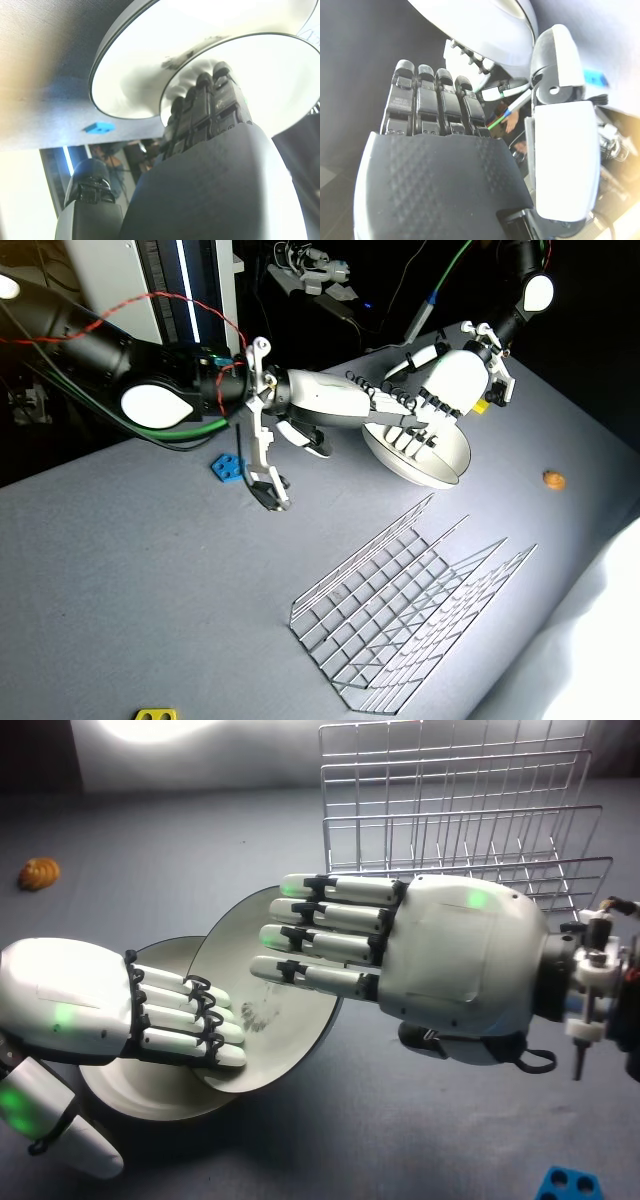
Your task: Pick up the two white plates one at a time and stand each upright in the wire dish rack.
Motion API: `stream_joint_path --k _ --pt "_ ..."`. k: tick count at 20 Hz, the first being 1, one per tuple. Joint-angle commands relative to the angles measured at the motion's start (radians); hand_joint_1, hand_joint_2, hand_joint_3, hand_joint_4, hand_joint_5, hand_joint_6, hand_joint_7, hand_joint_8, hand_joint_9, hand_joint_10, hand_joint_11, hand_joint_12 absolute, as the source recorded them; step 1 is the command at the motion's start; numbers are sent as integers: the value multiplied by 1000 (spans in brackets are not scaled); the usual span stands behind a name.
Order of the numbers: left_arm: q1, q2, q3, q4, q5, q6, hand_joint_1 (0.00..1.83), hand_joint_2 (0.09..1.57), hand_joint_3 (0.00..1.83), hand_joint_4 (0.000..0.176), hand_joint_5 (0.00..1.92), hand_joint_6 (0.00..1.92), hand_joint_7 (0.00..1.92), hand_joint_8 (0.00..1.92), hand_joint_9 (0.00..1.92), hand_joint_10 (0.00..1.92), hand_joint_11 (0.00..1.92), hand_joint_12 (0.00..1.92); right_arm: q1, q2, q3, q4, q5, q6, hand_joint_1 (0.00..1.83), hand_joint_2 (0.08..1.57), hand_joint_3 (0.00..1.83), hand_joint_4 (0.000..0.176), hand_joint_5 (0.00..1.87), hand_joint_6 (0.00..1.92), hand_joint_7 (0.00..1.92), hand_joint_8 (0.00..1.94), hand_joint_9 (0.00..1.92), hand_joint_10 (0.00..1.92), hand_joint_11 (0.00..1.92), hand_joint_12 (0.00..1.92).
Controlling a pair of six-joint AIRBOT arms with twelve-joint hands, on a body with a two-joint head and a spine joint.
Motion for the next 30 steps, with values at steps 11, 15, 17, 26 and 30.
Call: stream_joint_path --k 11,15,17,26,30 --pt "0 -19 6 -37 -35 -3 0 1121 5 0 0 0 0 0 0 0 0 0 16 -159 116 1 158 -78 880 1138 8 0 0 0 0 0 0 0 0 0" --pt "0 -21 8 -37 -35 -3 0 1118 2 0 1 0 0 0 0 0 0 0 17 -188 143 1 157 -113 907 1133 0 0 40 13 0 0 0 0 0 0" --pt "-1 -23 11 -37 -35 -3 0 1113 0 0 0 0 0 0 0 0 0 0 15 -198 158 1 160 -113 947 1132 0 0 115 7 58 1 27 3 41 42" --pt "-3 -27 18 -38 -35 -3 0 1108 0 0 0 0 0 0 0 0 0 0 11 -217 205 28 196 -113 1090 1105 0 0 700 36 691 27 639 45 223 1011" --pt "-3 -27 18 -38 -35 -3 0 1114 1 0 0 0 0 0 0 0 0 0 9 -217 208 54 196 -97 1224 1092 0 30 1018 966 1075 778 1145 24 693 839"
